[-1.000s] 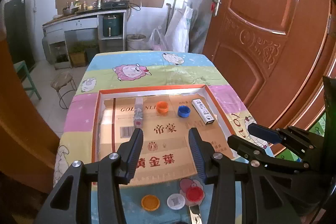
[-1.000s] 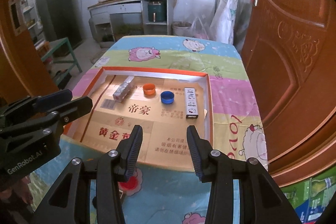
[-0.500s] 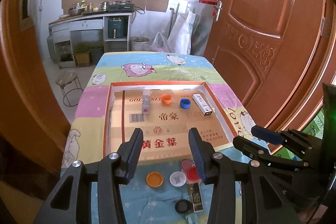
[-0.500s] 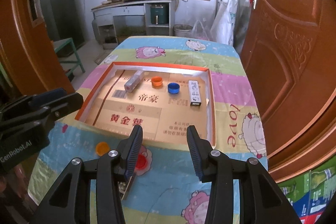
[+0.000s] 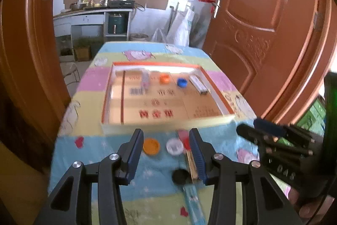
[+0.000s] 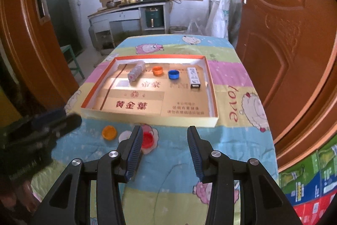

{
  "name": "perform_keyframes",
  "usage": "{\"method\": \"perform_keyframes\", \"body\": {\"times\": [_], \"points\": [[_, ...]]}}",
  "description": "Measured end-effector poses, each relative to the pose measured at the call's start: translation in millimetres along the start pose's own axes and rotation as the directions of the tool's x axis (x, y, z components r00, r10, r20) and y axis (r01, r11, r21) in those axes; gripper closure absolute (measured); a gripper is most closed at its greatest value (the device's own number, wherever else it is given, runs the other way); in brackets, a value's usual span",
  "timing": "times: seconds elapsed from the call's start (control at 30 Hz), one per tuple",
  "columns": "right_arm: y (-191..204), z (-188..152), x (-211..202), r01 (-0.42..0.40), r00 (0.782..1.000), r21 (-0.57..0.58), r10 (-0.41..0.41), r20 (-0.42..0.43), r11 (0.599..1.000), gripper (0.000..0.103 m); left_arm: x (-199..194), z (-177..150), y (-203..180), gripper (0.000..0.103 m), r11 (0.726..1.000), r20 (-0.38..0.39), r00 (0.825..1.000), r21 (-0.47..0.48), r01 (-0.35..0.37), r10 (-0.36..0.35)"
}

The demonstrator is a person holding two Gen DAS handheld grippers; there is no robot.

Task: Organize rigid objects
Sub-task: 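Grasp the teal flowered tube with the left tool while the right tool approaches the gold lipstick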

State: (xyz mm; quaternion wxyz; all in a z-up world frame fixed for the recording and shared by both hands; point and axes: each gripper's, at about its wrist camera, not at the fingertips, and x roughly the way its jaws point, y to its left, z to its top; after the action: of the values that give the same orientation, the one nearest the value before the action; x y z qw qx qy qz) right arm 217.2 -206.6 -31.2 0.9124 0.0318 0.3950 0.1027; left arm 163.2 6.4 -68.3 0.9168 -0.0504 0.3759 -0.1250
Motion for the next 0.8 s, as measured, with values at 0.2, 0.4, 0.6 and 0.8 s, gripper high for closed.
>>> {"method": "perform_keyframes", "body": {"times": [0.2, 0.4, 0.6, 0.8], "points": [[-4, -22, -4, 0.027, 1.000, 0.035, -0.028, 0.004, 0.999, 0.058, 12, -54, -21, 0.058, 0.999, -0.058, 0.998, 0.032, 0.017, -0.015], [-7, -36, -6, 0.036, 0.999, 0.051, -0.036, -0.011, 0.998, 0.058, 25, -91, -40, 0.058, 0.996, -0.105, 0.994, 0.085, 0.003, 0.006], [-9, -44, -9, 0.046, 0.999, 0.061, -0.045, -0.018, 0.997, 0.058, 35, -107, -43, 0.058, 0.994, -0.126, 0.991, 0.105, -0.035, 0.048], [-12, -52, -7, 0.048, 0.998, 0.069, -0.046, -0.033, 0.996, 0.058, 33, -113, -41, 0.077, 0.992, -0.102, 0.994, 0.125, -0.020, 0.032]]}}
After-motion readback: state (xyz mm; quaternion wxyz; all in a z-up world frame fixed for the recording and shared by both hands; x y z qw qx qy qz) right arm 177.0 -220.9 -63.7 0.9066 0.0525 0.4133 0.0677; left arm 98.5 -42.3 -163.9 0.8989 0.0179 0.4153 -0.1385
